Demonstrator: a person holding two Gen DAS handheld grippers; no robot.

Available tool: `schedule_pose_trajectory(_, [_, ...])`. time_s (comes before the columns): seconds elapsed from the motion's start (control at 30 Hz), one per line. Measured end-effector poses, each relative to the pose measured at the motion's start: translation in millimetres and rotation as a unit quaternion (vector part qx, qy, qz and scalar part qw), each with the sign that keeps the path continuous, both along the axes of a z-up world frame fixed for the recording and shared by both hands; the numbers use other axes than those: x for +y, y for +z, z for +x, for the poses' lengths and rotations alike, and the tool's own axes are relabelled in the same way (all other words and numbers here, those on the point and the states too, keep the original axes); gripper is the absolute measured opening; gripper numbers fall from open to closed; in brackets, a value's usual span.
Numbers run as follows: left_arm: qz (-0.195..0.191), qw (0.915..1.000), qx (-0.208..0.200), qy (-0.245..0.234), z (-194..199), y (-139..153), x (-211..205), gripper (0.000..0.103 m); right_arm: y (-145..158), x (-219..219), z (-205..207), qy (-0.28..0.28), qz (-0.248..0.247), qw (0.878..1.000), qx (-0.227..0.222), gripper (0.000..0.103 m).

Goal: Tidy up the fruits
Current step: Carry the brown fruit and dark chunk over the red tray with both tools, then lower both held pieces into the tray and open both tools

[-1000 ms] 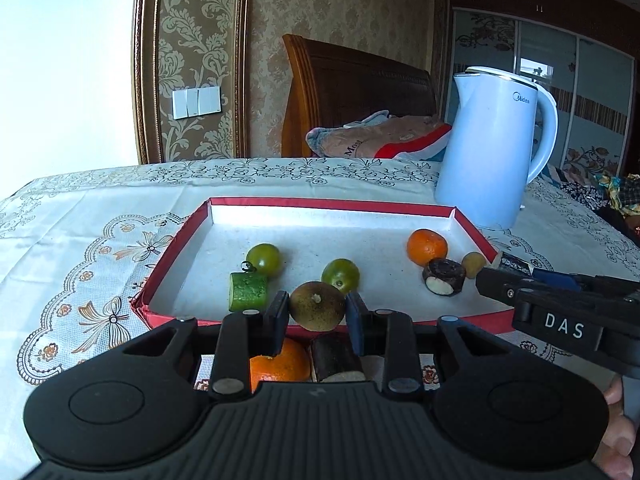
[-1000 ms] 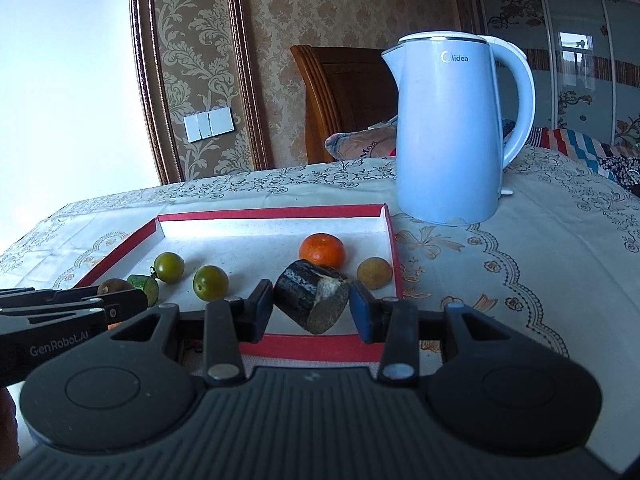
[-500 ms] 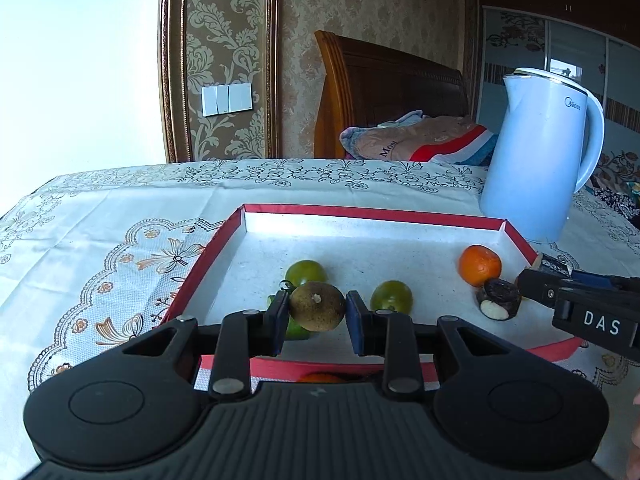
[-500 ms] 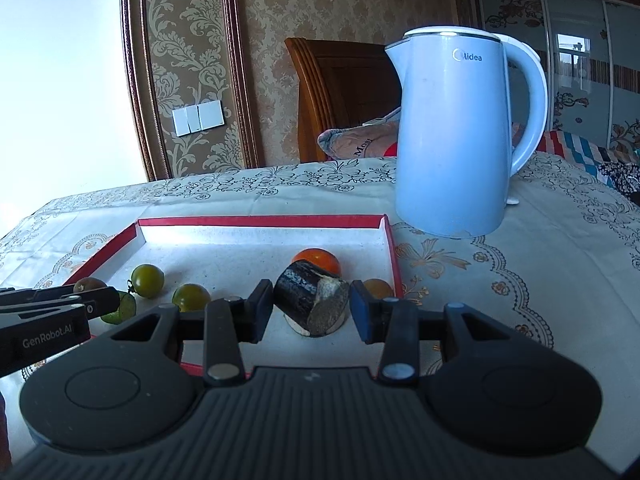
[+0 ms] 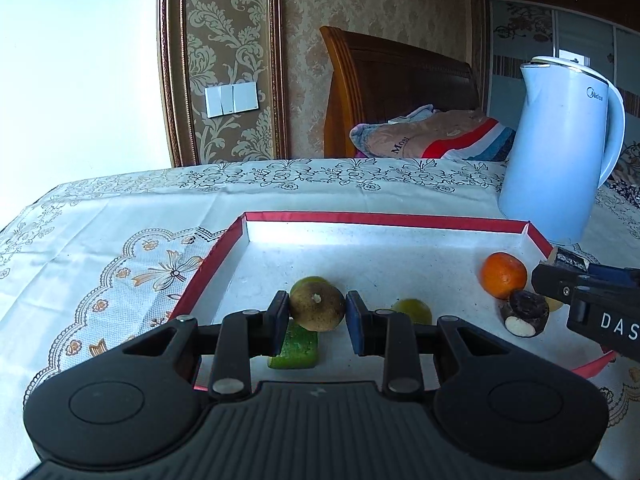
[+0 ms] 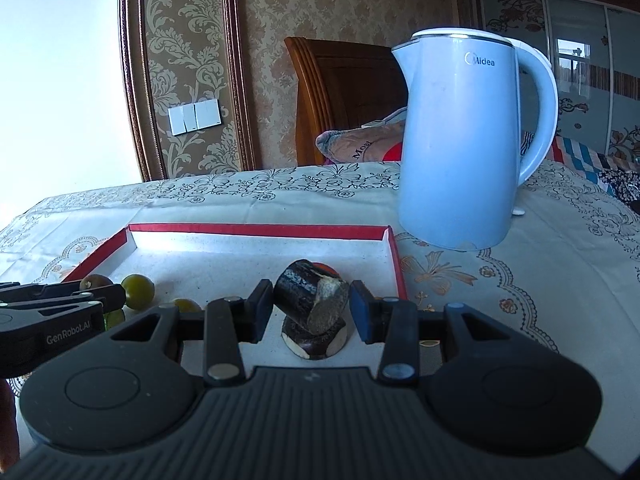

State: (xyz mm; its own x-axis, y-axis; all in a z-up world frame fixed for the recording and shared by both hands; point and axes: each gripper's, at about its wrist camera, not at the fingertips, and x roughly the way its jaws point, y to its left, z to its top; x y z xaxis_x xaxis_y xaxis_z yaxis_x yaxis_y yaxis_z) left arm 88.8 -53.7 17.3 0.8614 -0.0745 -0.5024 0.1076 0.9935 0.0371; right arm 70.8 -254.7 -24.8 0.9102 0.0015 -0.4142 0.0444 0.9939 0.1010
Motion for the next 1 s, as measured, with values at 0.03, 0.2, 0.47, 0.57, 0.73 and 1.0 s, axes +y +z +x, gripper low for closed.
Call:
schedule_pose_trajectory(0.03, [0.002, 1.0, -0.002, 0.002, 1, 0, -1, 0.03, 0, 0, 2, -0.002, 0.001, 1.0, 0.0, 0.039])
schedule_pose_trajectory(0.2, [0.004, 1.0, 0.005, 0.005, 6, -5, -2, 0.03, -3, -6, 8, -0.009, 0.012, 1.0, 0.007, 0.039])
schedule_pose_trajectory(0.47, [0.009, 0.9999, 0.004, 0.012, 11, -6, -4, 0.03, -5, -10, 20, -0.02, 0.013, 1.0, 0.011, 0.039])
schedule_pose_trajectory(0.57, [0.009, 0.9998, 0.008, 0.015, 13, -8, -5, 0.03, -7, -10, 23, -0.02, 0.013, 1.0, 0.017, 0.039])
schedule_pose_trajectory(0.73, [0.014, 0.9998, 0.006, 0.016, 15, -9, -6, 0.03, -10, -8, 28, -0.02, 0.005, 1.0, 0.021, 0.039])
schedule_pose_trajectory(1.0, [0.02, 0.9996, 0.008, 0.018, 20, -10, -9, 0.03, -11, -6, 32, -0.022, -0.002, 1.0, 0.02, 0.039])
